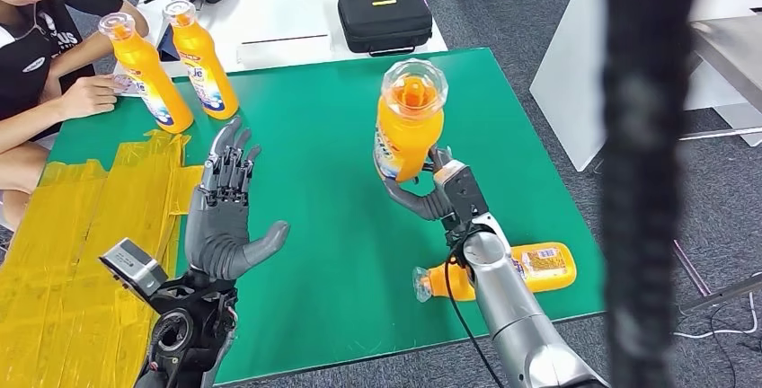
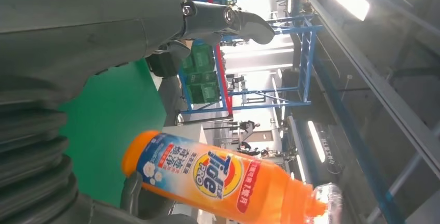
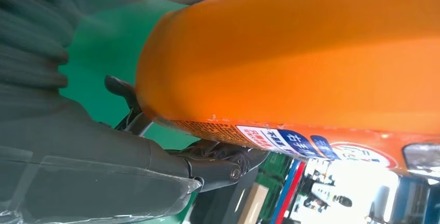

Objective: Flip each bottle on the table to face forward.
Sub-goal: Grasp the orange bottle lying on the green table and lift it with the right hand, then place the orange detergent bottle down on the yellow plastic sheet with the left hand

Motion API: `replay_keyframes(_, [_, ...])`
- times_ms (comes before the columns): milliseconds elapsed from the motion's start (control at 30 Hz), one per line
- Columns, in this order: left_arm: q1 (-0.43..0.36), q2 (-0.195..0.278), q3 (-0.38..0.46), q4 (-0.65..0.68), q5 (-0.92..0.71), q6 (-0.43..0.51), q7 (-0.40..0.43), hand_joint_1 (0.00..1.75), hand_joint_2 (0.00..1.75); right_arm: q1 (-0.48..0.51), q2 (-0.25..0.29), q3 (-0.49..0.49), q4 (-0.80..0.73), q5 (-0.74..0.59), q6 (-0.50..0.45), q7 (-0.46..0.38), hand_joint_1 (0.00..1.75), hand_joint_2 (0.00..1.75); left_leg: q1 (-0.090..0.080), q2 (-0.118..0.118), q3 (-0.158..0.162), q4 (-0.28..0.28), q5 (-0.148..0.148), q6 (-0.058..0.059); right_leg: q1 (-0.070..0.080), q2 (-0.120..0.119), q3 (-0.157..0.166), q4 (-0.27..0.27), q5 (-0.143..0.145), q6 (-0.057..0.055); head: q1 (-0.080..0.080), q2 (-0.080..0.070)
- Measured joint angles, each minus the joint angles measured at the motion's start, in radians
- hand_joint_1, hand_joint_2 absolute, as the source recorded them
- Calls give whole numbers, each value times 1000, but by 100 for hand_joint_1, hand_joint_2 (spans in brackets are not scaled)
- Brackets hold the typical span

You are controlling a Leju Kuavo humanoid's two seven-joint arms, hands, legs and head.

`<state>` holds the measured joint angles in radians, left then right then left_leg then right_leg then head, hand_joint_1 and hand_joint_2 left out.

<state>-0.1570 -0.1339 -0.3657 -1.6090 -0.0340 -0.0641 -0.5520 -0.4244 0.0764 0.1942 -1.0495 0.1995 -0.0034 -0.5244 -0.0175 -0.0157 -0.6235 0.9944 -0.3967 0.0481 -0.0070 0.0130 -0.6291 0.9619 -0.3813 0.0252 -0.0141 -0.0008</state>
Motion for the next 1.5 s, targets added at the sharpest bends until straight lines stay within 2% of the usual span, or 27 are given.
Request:
replay_keyframes(667, [-36, -8, -23, 18, 1, 9, 31, 0, 175, -87, 56, 131, 65, 21, 17, 31, 175, 175, 0, 0, 0, 0, 0, 0, 0, 0, 0, 0, 0, 0, 0, 0])
replay_keyframes(1000, [-39, -8, -23, 22, 2, 9, 35, 0, 175, -93, 63, 160, 95, 25, 18, 31, 175, 175, 0, 0, 0, 0, 0, 0, 0, 0, 0, 0, 0, 0, 0, 0])
replay_keyframes(1233, [-43, -11, -23, 42, 6, 8, 45, 0, 175, -93, 87, 227, 119, 43, 23, 31, 175, 175, 0, 0, 0, 0, 0, 0, 0, 0, -1, 0, 0, 0, 0, 0])
replay_keyframes(1400, [-43, -11, -23, 47, 7, 9, 45, 0, 175, -92, 90, 238, 124, 47, 22, 30, 175, 175, 0, 0, 0, 0, 0, 0, 0, 0, -1, 0, 0, 0, 0, 0])
replay_keyframes(1500, [-50, -11, -19, 72, 17, 27, 36, 0, 175, -92, 105, 289, 145, 79, 7, 22, 175, 175, 0, 0, 0, 0, 0, 0, 0, 0, -1, 0, 0, 0, 0, 0])
